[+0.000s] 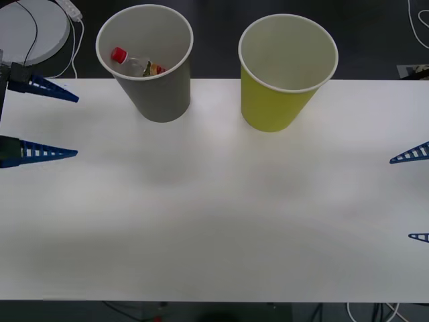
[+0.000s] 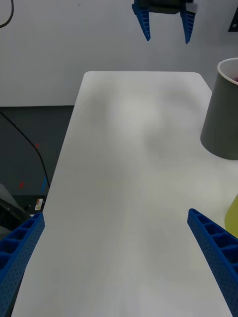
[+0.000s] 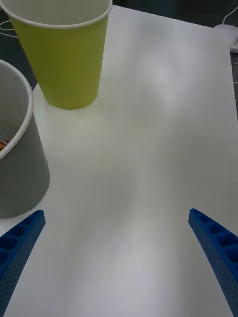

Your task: Put the can into the green bin and the plastic bottle into the gray bin

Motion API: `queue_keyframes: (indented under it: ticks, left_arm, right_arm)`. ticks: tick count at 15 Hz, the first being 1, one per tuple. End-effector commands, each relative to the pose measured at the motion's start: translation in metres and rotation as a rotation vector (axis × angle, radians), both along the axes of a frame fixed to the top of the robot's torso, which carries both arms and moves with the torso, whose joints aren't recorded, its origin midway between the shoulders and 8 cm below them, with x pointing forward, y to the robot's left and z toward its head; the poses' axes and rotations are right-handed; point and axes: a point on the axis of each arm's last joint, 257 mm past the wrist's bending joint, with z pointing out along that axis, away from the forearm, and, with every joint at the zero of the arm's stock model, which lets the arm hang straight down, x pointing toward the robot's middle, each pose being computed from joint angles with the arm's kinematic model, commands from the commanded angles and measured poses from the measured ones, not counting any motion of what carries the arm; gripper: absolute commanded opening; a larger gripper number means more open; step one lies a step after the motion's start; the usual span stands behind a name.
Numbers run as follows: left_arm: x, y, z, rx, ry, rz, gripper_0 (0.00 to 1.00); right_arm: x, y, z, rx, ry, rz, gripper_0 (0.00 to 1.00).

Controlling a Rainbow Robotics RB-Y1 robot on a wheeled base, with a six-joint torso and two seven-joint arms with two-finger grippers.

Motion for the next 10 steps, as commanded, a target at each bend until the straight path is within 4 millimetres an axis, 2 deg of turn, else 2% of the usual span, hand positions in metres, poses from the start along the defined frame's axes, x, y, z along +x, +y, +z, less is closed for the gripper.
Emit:
queue_keyframes:
  ticks: [1, 5, 10]
  left_arm:
    - [-0.017, 0.003, -0.016, -0.034, 0.0, -0.043, 1.0]
    - [-0.042, 0.006, -0.039, -0.078, 0.01, -0.094, 1.0]
    - [-0.064, 0.014, -0.055, -0.103, 0.011, -0.125, 1.0]
  right_arm:
    - [0.0, 0.0, 0.0, 0.0, 0.0, 0.0, 1.0]
    - [0.0, 0.0, 0.0, 0.0, 0.0, 0.0, 1.0]
    - [0.0, 0.0, 0.0, 0.0, 0.0, 0.0, 1.0]
